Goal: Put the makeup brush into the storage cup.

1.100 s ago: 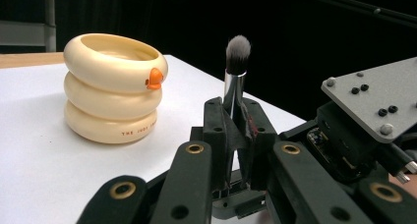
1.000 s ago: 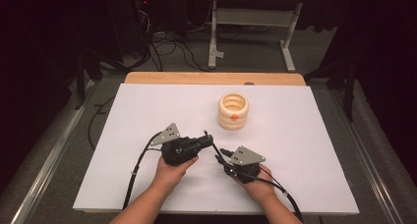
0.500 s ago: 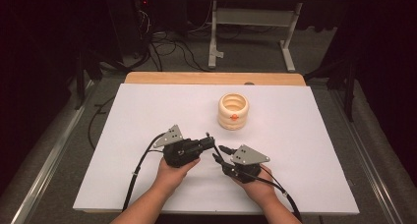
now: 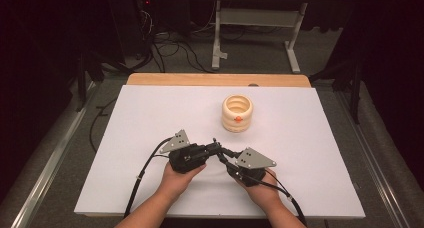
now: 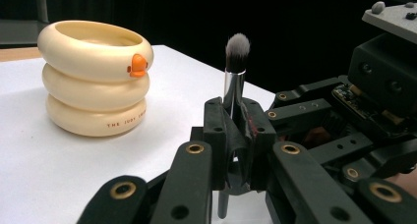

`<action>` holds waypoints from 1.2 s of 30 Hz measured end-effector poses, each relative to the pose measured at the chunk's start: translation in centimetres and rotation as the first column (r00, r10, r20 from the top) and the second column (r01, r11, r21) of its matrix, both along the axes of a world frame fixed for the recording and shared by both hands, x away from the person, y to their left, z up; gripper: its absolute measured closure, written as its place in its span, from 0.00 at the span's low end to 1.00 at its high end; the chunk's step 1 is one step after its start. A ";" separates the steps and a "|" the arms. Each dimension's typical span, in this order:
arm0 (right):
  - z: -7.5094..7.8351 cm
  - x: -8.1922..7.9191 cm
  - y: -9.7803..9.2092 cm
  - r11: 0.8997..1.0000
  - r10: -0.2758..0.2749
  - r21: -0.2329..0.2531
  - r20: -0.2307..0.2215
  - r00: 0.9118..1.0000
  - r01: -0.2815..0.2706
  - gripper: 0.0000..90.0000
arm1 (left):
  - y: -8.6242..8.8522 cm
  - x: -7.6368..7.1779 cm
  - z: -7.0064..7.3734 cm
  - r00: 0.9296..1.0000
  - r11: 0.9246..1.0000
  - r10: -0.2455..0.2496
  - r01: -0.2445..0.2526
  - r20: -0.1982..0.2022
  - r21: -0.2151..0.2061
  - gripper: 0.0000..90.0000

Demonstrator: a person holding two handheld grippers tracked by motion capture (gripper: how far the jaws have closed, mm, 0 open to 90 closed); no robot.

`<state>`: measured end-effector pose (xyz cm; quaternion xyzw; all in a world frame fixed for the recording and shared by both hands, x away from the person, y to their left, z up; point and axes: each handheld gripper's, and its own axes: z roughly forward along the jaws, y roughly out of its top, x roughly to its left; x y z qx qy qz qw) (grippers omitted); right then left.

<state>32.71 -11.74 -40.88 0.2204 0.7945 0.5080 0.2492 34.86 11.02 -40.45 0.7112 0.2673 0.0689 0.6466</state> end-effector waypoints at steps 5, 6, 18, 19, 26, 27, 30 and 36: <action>0.1 0.0 -0.1 1.000 -0.004 0.008 0.003 1.000 0.004 0.90 | 0.0 0.0 0.0 1.000 1.000 0.001 -0.001 -0.002 -0.003 0.92; 0.1 0.0 -0.1 1.000 -0.002 0.008 0.004 1.000 0.002 0.90 | 0.0 0.0 0.0 1.000 1.000 0.001 -0.001 -0.002 -0.003 0.92; 0.2 0.0 0.0 1.000 0.009 0.004 0.007 1.000 -0.009 0.95 | 0.0 -0.2 0.2 1.000 1.000 0.009 -0.009 0.009 0.005 0.92; 0.2 0.0 0.0 1.000 0.007 0.005 0.004 1.000 -0.007 0.95 | 0.0 -0.2 0.2 1.000 1.000 0.010 -0.010 0.012 0.006 0.92; 0.4 0.0 -0.1 1.000 0.005 0.020 0.008 1.000 -0.005 0.95 | 0.0 -0.5 0.4 0.999 1.000 0.010 -0.010 0.032 0.016 0.82; 0.4 0.0 -0.2 1.000 0.003 0.021 0.007 1.000 -0.003 0.95 | 0.0 -0.5 0.4 0.999 1.000 0.013 -0.014 0.034 0.018 0.79; 0.5 0.2 -0.5 1.000 0.001 0.029 0.011 1.000 -0.002 0.95 | 0.2 -0.6 0.5 0.999 0.999 0.021 -0.022 0.047 0.030 0.74; 0.8 0.2 -0.9 0.999 -0.009 0.031 0.015 1.000 0.009 0.95 | 0.6 -0.5 0.7 0.998 0.998 0.042 -0.045 0.053 0.048 0.65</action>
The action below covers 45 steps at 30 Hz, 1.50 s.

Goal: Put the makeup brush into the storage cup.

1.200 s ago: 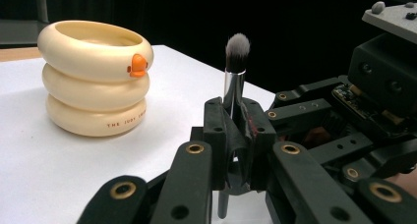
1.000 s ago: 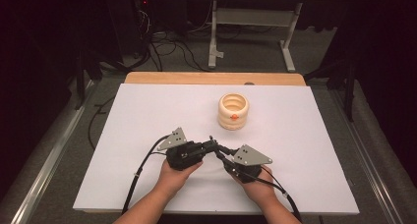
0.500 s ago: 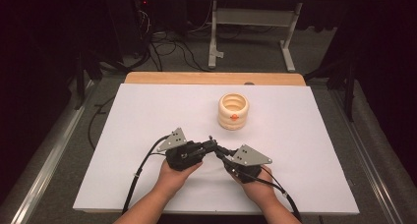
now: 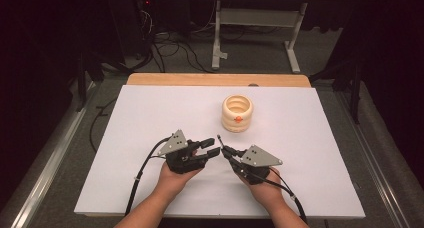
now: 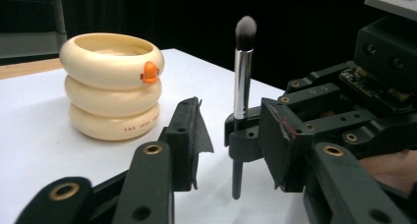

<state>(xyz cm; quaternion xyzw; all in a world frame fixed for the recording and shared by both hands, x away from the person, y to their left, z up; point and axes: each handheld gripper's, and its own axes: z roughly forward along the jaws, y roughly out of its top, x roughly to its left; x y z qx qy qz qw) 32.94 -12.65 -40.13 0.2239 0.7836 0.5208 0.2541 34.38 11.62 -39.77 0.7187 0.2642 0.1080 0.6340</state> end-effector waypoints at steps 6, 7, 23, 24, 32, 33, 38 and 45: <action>0.2 0.1 -0.4 1.000 -0.007 0.008 -0.001 1.000 0.007 0.95 | 0.2 0.1 -0.1 0.999 0.999 0.034 -0.034 0.005 0.038 0.56; 0.2 0.1 -0.4 1.000 -0.008 0.009 -0.001 1.000 0.008 0.95 | 0.2 0.1 -0.1 0.999 0.998 0.041 -0.041 0.007 0.044 0.56; 0.7 0.4 -1.8 0.999 -0.032 0.022 0.015 0.999 0.031 0.95 | 0.6 1.1 -1.6 0.991 0.983 0.128 -0.123 -0.026 0.137 0.35; 0.7 0.4 -1.9 0.999 -0.037 0.024 0.008 0.999 0.037 0.95 | 0.6 1.2 -1.6 0.991 0.983 0.127 -0.122 -0.028 0.138 0.34; 0.9 0.7 -3.0 0.998 -0.060 0.025 0.011 0.998 0.060 0.95 | 1.0 1.3 -1.9 0.988 0.976 0.154 -0.148 -0.030 0.161 0.25; 0.9 0.7 -3.2 0.998 -0.063 0.028 0.010 0.998 0.062 0.95 | 1.1 1.3 -2.0 0.987 0.975 0.156 -0.149 -0.028 0.163 0.24; 1.1 1.0 -4.0 0.996 -0.086 0.040 0.009 0.996 0.085 0.95 | 1.5 1.3 -2.1 0.984 0.971 0.176 -0.169 -0.026 0.170 0.18; 1.3 1.4 -4.9 0.991 -0.117 0.058 0.013 0.993 0.116 0.95 | 2.1 1.3 -1.7 0.979 0.966 0.203 -0.195 -0.025 0.172 0.15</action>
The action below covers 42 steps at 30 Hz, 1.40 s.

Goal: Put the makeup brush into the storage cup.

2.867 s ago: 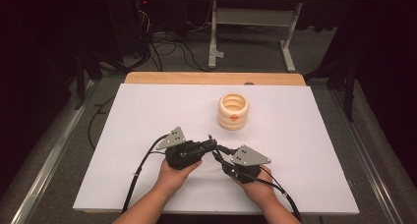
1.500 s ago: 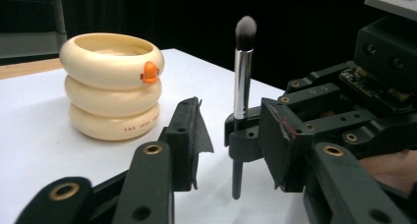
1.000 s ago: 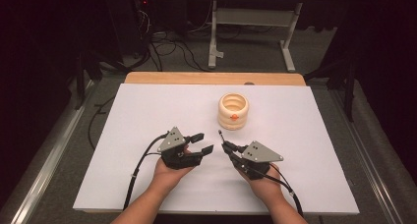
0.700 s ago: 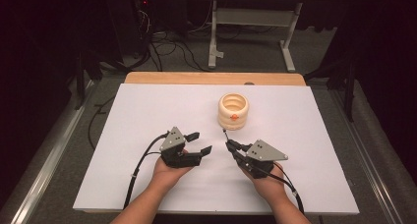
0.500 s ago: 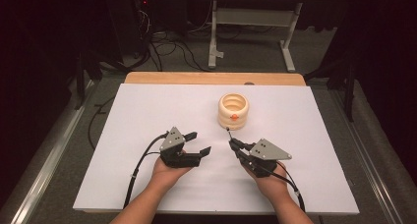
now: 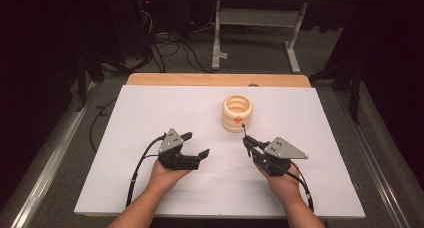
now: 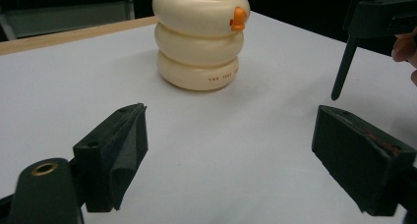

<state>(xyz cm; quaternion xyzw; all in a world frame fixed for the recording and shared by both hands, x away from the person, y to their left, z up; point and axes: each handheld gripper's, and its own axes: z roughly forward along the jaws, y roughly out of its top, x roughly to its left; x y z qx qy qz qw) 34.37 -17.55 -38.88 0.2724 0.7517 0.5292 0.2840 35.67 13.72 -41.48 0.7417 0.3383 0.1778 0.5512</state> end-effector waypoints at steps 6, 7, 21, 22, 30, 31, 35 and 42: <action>0.0 0.3 -0.5 1.000 -0.025 0.001 -0.008 1.000 0.025 0.95 | 1.1 -0.1 0.5 1.000 1.000 0.017 -0.017 -0.009 0.012 0.13; 0.0 0.4 -0.5 0.999 -0.032 0.004 -0.013 0.999 0.032 0.95 | 1.2 -0.2 0.6 1.000 1.000 0.019 -0.019 -0.009 0.014 0.12; 0.1 1.3 -2.4 0.995 -0.095 0.020 -0.008 0.995 0.096 0.95 | 2.2 -1.1 -0.4 0.999 0.999 0.041 -0.041 0.003 0.033 0.00; 0.1 1.4 -2.5 0.995 -0.101 0.019 -0.015 0.995 0.102 0.95 | 2.2 -1.1 -0.5 0.999 0.998 0.040 -0.040 0.006 0.039 0.00; 0.2 1.6 -2.7 0.993 -0.114 0.024 -0.008 0.993 0.114 0.95 | 2.3 -1.5 -0.5 1.000 0.999 0.015 -0.016 0.022 0.044 0.00; 0.2 1.7 -2.6 0.993 -0.114 0.024 -0.011 0.993 0.115 0.95 | 2.3 -1.6 -0.4 1.000 0.999 0.014 -0.015 0.026 0.046 0.00; 0.3 2.0 -2.5 0.992 -0.124 0.021 -0.019 0.992 0.125 0.95 | 2.3 -1.8 -0.3 1.000 0.999 0.001 -0.002 0.029 0.040 0.00; 1.1 2.9 -2.6 0.989 -0.133 0.058 -0.037 0.990 0.135 0.95 | 2.2 -2.1 -0.3 0.999 0.999 -0.022 0.021 0.026 0.049 0.00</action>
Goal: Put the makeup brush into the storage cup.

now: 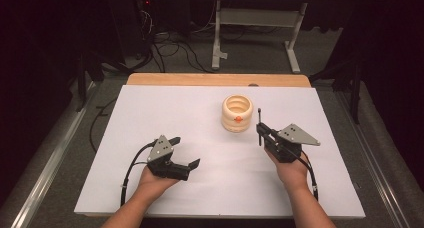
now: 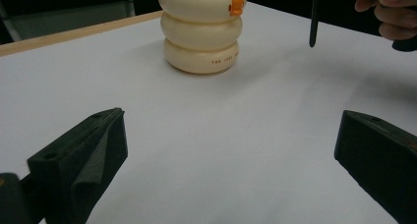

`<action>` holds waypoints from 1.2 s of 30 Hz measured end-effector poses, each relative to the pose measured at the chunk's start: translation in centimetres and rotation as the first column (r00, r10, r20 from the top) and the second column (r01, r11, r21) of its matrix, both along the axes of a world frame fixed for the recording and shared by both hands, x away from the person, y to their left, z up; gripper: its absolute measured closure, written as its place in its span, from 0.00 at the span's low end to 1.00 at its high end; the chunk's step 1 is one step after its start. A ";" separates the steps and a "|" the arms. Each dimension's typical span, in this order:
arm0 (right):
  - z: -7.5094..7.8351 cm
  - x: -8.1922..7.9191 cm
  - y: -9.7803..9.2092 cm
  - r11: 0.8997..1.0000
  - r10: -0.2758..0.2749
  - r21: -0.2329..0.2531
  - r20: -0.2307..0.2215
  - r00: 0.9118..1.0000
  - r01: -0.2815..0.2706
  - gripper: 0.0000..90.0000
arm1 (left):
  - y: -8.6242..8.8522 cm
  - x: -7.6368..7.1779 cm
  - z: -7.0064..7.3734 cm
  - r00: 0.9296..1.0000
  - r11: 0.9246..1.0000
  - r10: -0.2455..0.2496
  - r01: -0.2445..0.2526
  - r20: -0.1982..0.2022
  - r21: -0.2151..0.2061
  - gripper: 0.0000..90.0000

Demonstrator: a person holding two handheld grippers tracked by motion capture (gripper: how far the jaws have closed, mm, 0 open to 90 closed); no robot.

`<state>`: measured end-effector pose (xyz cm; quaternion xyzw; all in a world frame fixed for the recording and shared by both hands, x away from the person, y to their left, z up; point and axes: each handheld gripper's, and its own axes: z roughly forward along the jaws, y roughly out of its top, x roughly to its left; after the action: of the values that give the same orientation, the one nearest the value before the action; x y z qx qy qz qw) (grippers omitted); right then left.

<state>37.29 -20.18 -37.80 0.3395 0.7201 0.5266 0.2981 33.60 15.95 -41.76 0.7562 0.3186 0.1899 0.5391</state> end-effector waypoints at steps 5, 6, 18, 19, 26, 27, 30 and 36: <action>0.6 0.8 0.0 1.000 -0.001 0.009 0.005 1.000 0.001 0.95 | 0.1 -0.1 0.1 1.000 1.000 0.000 0.000 0.001 -0.010 0.00; 0.6 1.0 0.1 1.000 -0.011 0.011 -0.006 1.000 0.011 0.95 | 0.1 -0.1 0.1 1.000 1.000 0.000 0.000 0.001 -0.009 0.00; 1.9 3.0 0.2 0.999 -0.021 0.050 -0.007 1.000 0.022 0.95 | 0.4 -0.1 0.2 1.000 1.000 0.001 -0.001 0.004 -0.011 0.00; 2.0 3.1 0.2 0.998 -0.018 0.053 -0.012 1.000 0.018 0.95 | 0.4 -0.1 0.2 1.000 1.000 0.000 0.000 0.004 -0.012 0.00; 2.6 4.1 0.8 0.998 -0.023 0.063 -0.004 1.000 0.023 0.95 | 0.4 0.0 0.2 1.000 1.000 -0.003 0.003 0.003 -0.011 0.00; 2.6 4.2 0.9 0.998 -0.018 0.063 -0.005 1.000 0.018 0.95 | 0.4 0.0 0.2 1.000 1.000 -0.004 0.004 0.003 -0.012 0.00; 2.6 4.6 1.0 0.998 -0.020 0.064 -0.017 1.000 0.021 0.95 | 0.4 0.0 0.2 1.000 1.000 -0.003 0.003 0.004 -0.012 0.00; 3.5 5.1 1.7 0.998 -0.015 0.067 -0.009 1.000 0.016 0.95 | 0.5 0.0 0.3 1.000 1.000 -0.001 0.001 0.005 -0.015 0.00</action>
<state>42.39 -18.44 -34.26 0.3572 0.7007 0.5466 0.2875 33.58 16.48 -41.51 0.7519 0.3181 0.1892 0.5456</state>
